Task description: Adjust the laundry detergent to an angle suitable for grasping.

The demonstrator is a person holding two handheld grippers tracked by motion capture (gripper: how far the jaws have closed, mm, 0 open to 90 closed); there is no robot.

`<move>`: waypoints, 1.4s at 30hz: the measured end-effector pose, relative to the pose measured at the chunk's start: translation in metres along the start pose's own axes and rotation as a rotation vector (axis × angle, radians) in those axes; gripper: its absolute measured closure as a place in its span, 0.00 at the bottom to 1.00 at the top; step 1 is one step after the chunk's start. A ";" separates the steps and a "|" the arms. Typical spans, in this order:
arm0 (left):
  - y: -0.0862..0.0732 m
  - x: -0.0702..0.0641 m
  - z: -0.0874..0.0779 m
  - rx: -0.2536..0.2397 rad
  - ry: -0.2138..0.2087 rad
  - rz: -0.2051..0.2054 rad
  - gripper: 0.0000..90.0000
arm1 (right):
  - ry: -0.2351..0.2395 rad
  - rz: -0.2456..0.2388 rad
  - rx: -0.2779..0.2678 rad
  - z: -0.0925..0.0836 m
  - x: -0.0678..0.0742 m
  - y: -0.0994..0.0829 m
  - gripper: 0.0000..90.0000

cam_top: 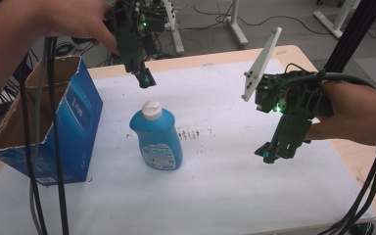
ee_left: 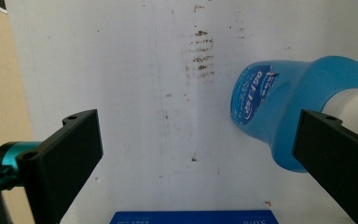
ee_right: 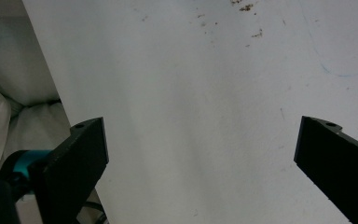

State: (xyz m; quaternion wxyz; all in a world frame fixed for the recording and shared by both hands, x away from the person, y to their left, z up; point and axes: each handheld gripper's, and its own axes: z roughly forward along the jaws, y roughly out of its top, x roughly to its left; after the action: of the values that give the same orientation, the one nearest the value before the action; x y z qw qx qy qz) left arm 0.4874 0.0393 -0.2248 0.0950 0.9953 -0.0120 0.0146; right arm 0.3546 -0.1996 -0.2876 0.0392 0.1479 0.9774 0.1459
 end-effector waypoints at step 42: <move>0.001 0.003 0.000 -0.013 0.012 -0.018 0.02 | -0.043 0.246 -0.775 0.061 0.016 -0.039 0.02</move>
State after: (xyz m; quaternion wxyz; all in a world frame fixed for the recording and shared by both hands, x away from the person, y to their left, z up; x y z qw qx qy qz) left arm 0.4907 0.0384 -0.2250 0.1015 0.9946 -0.0028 0.0197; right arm 0.3360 -0.2138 -0.3575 0.0947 0.2413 0.8240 0.5039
